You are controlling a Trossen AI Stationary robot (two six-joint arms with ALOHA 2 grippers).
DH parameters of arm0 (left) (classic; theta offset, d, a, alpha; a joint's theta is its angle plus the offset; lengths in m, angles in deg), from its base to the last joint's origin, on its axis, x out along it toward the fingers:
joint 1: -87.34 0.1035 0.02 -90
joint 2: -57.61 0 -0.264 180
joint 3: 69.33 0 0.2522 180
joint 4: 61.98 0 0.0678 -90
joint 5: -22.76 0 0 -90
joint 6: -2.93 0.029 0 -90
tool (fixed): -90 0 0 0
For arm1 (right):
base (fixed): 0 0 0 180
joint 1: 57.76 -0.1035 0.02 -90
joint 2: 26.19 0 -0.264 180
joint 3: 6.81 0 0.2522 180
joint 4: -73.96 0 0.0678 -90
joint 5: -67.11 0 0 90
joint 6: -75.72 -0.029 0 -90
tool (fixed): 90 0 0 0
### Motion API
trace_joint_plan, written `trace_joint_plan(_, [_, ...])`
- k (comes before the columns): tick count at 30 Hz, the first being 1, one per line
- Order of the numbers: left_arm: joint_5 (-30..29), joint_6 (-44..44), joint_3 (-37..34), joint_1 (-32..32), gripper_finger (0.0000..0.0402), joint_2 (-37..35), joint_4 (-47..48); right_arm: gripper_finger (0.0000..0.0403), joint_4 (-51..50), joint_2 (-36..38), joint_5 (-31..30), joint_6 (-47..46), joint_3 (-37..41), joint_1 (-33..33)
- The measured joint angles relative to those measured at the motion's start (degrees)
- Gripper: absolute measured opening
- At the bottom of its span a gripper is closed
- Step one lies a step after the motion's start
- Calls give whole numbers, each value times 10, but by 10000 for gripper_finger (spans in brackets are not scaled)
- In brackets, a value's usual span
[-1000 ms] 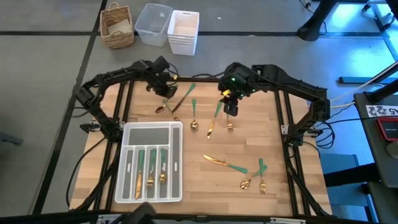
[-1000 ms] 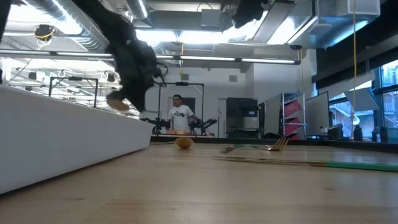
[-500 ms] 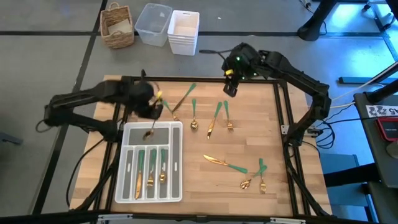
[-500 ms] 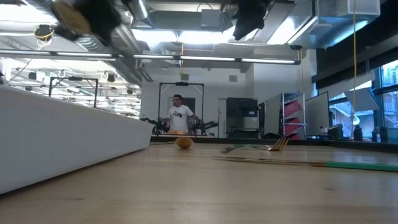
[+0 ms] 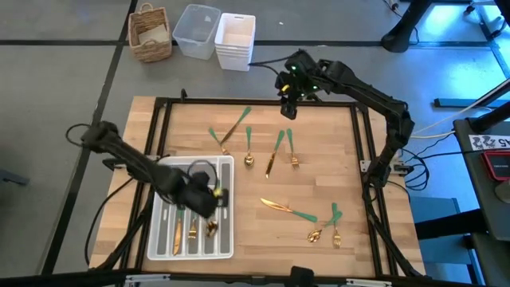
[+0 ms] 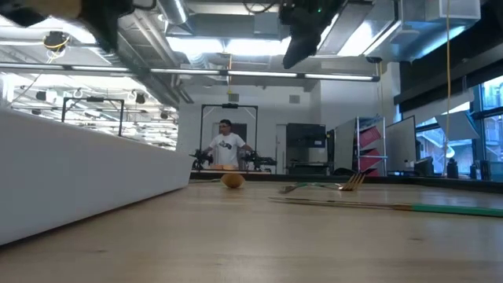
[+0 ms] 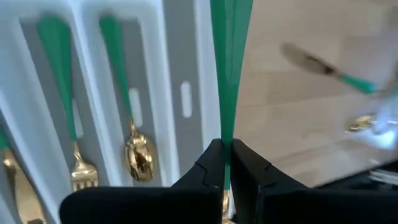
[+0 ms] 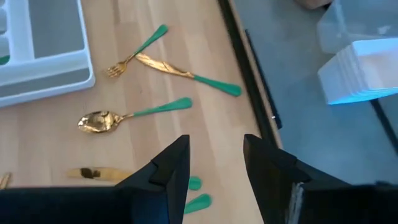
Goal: Sort silverware
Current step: Put the green spoon on the silverware tray
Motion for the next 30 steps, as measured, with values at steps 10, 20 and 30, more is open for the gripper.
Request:
trace_joint_plan(10, [0, -113, 0, -48, 4, 101, -5, 153, 2, -33, 36, 12, 0, 0])
trace_joint_plan(20, [12, -58, 0, -36, 5, 130, 50, 153, 3, -33, 47, 14, 0, -1])
trace_joint_plan(30, [52, 10, 0, -8, 13, 154, 47, 153, -8, -33, 49, 14, 0, -1])
